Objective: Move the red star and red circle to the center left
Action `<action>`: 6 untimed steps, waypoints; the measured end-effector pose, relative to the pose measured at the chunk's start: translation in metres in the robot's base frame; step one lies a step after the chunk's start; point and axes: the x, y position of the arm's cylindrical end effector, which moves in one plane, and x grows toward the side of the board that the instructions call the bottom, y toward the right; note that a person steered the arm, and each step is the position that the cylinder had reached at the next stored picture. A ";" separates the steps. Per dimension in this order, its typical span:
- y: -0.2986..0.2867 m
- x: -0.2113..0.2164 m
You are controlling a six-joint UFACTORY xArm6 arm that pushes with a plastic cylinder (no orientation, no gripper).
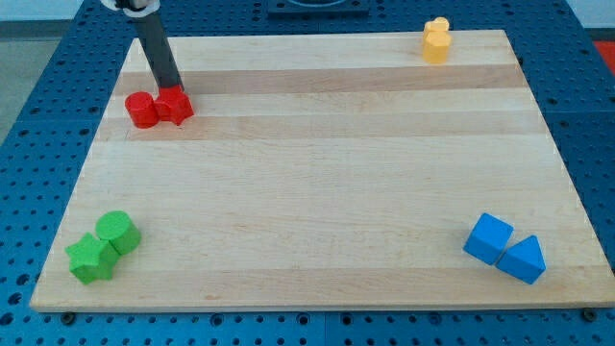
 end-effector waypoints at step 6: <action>-0.059 0.009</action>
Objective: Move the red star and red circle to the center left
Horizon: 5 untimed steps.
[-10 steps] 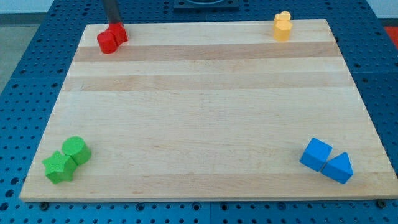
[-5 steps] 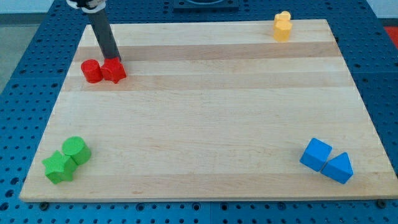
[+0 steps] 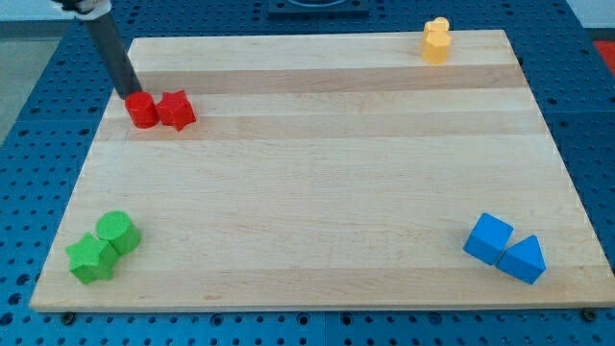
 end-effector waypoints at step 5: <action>0.077 -0.028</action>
